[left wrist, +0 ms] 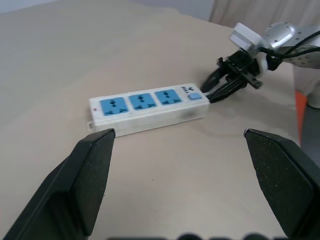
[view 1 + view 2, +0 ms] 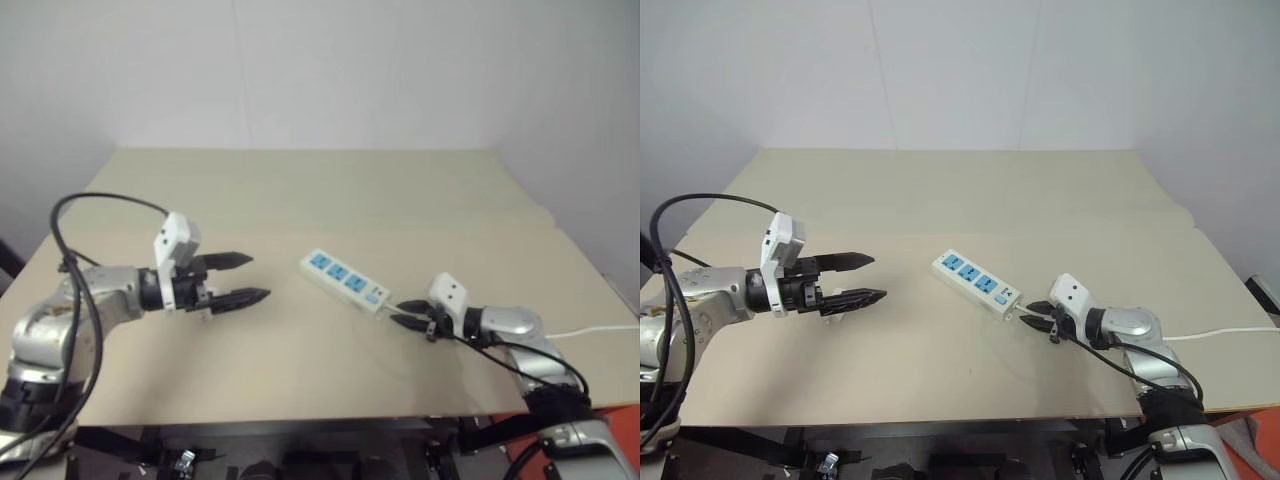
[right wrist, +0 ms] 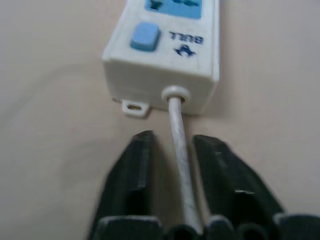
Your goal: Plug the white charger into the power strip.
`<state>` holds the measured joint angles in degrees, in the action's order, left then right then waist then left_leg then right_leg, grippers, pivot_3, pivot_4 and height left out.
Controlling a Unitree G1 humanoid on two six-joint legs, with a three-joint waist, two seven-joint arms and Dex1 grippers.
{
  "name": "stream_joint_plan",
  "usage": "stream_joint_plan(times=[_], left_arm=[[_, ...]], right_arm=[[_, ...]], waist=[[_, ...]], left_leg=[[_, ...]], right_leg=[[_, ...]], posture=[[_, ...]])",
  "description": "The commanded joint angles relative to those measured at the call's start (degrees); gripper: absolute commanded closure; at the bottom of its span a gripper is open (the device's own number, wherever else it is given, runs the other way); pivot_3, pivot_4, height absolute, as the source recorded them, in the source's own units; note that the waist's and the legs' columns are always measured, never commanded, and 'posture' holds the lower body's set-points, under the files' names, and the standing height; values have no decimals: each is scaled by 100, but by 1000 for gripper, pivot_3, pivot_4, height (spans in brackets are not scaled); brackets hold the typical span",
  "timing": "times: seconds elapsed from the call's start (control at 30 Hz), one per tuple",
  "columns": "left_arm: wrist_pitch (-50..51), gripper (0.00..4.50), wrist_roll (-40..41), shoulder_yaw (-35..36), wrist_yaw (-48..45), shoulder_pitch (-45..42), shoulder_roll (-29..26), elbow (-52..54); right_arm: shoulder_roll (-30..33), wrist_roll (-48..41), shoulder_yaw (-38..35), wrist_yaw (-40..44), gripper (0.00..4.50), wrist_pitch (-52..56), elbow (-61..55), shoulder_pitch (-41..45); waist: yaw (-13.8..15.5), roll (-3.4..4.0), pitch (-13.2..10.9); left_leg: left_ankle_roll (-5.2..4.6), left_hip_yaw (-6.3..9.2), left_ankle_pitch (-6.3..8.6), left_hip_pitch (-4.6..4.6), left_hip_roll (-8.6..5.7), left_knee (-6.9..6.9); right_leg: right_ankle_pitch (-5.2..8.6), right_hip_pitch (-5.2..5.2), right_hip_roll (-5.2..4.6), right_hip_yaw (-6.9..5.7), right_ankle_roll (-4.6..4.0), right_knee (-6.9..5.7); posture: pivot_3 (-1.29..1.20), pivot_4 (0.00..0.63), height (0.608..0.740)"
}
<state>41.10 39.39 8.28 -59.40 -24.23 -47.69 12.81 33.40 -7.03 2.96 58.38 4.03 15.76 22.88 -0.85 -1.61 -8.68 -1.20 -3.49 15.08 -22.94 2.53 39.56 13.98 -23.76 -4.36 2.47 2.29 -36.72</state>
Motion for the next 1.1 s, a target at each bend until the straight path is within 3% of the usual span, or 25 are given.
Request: stream_joint_plan(times=[0.03, 0.13, 0.17, 0.5, 1.1], left_arm=[[-136, 0, 17, 88, -46, -125, -28, 78], [-120, 0, -2, 87, -78, -87, -66, 67], [-132, 0, -9, 90, -110, -53, -86, 67], [3, 0, 75, 110, -85, -56, -98, 126], [10, 0, 58, 163, 145, -18, -118, 202]], right_arm=[[24, -298, -333, -188, 1305, 94, -507, -178], [47, -487, -446, -220, 191, 200, -715, -342], [52, -603, -501, -190, 53, 267, -794, -407], [-481, -999, -620, -563, 53, 540, -816, -514], [-1324, -809, -479, -754, 53, -503, 517, 37]], waist=[[3, 0, 0], [5, 0, 0], [4, 0, 0], [-4, 0, 0], [-4, 0, 0]], left_leg=[[0, 0, 0, -6, 0, 1], [0, 0, 0, -29, 0, 11], [0, 0, 0, -29, 0, 12], [0, 1, 0, -27, 1, 12], [0, 0, 0, -28, 1, 12]], right_leg=[[0, -7, 0, 1, 0, -2], [0, -31, 0, 2, 0, -11], [0, -30, 0, 2, 0, -11], [0, -32, 3, 4, 0, -15], [0, -33, 3, 4, 0, -17]], posture=[[0, 150, 740], [0, 150, 740], [0, 150, 740], [0, 150, 740], [0, 150, 740]])
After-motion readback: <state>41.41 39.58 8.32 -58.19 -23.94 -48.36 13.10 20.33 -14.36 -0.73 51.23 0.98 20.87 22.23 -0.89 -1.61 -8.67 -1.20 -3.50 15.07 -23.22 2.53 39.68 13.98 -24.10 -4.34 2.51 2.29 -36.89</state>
